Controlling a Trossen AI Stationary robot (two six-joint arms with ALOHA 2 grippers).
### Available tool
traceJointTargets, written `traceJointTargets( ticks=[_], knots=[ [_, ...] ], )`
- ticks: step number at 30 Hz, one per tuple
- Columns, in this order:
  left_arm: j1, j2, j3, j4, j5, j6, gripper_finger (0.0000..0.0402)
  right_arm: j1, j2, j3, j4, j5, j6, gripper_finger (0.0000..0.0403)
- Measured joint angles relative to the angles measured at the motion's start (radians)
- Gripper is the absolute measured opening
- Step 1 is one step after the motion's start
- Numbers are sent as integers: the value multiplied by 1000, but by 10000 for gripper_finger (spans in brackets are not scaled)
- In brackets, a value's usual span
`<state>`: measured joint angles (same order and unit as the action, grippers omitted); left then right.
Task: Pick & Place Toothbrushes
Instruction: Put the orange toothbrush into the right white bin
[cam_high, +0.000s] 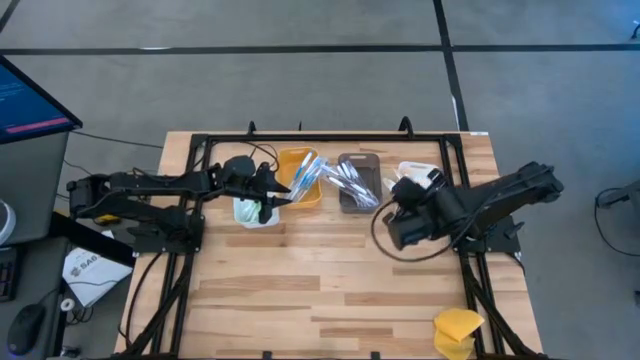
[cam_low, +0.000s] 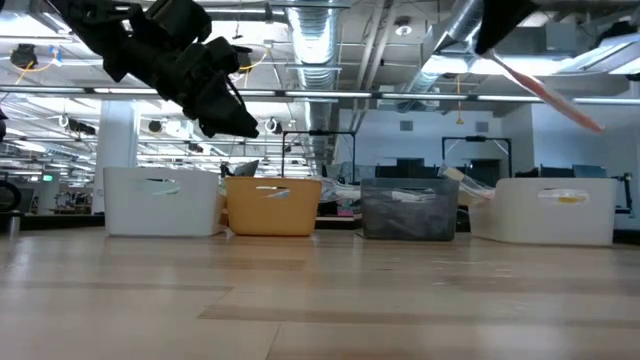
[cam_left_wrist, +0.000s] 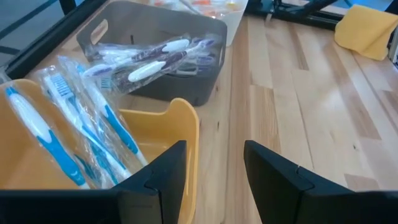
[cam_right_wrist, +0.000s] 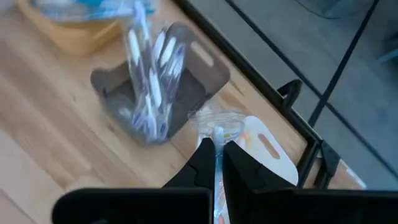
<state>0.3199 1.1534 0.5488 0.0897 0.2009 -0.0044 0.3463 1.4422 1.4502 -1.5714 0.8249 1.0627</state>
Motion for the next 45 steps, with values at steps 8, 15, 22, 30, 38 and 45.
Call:
traceJointTargets(
  ticks=[8,15,22,30,38,45],
  knots=[
    [0,0,-37,37,1,0,154,-47,-205,-60,2,40,4,2],
    [0,0,-75,67,1,0,154,-45,-480,-258,146,89,8,2],
    [0,0,-87,104,1,0,154,-93,-680,-464,493,94,-167,1],
    [0,0,-87,153,2,0,154,-267,-701,-488,533,-60,-224,1],
    [0,0,-87,162,1,5,154,-483,-695,-492,533,-260,-248,1],
    [0,0,-87,165,2,32,154,-600,-673,-554,534,-331,-274,1]
  ],
)
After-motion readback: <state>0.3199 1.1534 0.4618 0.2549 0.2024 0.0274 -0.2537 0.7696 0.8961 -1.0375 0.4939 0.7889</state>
